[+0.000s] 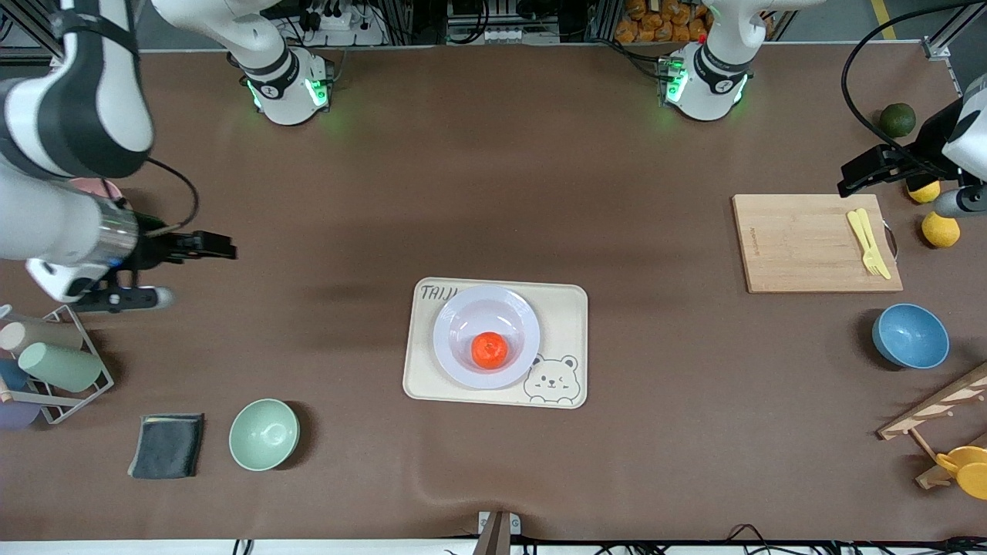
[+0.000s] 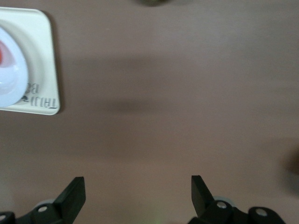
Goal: Place orange and plate with both arms
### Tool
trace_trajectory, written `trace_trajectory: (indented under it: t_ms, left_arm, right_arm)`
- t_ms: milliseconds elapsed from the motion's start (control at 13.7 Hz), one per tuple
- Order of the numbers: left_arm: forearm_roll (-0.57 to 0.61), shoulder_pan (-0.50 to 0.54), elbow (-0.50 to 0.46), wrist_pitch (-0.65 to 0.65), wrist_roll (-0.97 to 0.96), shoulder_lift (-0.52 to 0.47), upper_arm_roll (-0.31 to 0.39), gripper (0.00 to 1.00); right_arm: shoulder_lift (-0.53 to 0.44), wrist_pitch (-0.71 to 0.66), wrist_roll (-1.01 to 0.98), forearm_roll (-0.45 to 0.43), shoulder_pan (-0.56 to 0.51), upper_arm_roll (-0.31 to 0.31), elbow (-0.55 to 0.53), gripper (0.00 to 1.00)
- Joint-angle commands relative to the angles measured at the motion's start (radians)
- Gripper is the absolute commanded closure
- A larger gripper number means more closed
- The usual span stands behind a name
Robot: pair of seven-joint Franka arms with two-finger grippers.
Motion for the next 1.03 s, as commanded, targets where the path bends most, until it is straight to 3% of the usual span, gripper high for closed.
trace_trajectory:
  t_ms: [0,220,293,659,806,952]
  left_arm:
    - [-0.003,-0.001,0.003,-0.018,0.02,-0.014,0.003,0.0]
    - [-0.008,-0.001,0.003,-0.018,0.02,-0.014,0.003,0.0]
    - [-0.008,-0.001,0.003,-0.018,0.02,-0.014,0.003,0.0]
    - [-0.011,0.002,0.004,-0.018,0.02,-0.014,0.003,0.0]
    - [-0.011,0.004,0.004,-0.018,0.021,-0.014,0.003,0.0]
    - [-0.011,0.004,0.004,-0.018,0.021,-0.015,0.003,0.0]
  right_arm:
    - [-0.043,-0.048,-0.137,-0.106,-0.147,0.102,0.047,0.0]
    - [-0.056,-0.048,-0.525,-0.149,-0.256,0.122,0.083,0.0]
    - [-0.071,-0.051,-0.538,-0.143,-0.278,0.124,0.082,0.0]
    - [-0.197,-0.16,-0.094,-0.121,-0.413,0.307,0.079,0.0]
    - [-0.238,-0.203,0.071,-0.118,-0.401,0.314,0.074,0.0]
    - [-0.241,-0.229,0.11,-0.117,-0.386,0.317,0.082,0.0]
